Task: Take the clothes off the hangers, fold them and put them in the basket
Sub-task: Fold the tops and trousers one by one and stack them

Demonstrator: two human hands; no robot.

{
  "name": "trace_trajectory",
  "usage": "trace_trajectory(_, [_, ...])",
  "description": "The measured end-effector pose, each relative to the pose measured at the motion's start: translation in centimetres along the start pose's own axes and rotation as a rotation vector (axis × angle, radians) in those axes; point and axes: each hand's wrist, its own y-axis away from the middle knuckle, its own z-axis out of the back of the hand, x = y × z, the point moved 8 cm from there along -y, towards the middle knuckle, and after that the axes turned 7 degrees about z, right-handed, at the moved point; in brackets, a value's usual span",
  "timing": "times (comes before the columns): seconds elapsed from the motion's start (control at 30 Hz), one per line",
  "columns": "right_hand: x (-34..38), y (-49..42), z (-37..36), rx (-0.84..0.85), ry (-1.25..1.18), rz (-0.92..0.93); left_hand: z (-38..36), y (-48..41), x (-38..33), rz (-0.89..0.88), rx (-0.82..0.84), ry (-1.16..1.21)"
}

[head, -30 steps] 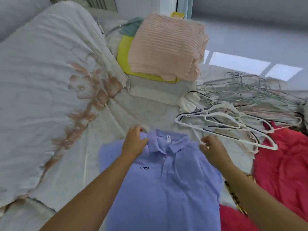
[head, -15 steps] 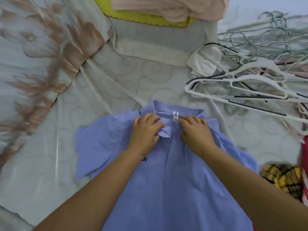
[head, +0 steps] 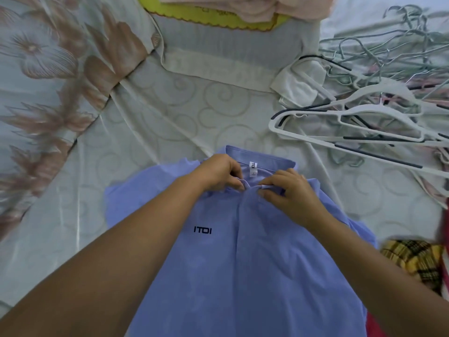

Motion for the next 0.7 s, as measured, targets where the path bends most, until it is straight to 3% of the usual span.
trace_trajectory(0.13, [1.1,-0.3,-1.1,0.046,-0.013,0.012,-0.6,0.0,-0.3,0.04,0.086,0.025])
trace_trajectory(0.47, [0.3,-0.6,-1.9,-0.144,0.12,-0.051,-1.0,0.7,-0.9,-0.053,0.137,-0.066])
trace_trajectory(0.7, [-0.5,-0.8,-2.6,-0.03,0.014,-0.139,-1.2,1.3,-0.7,-0.093,0.123,-0.045])
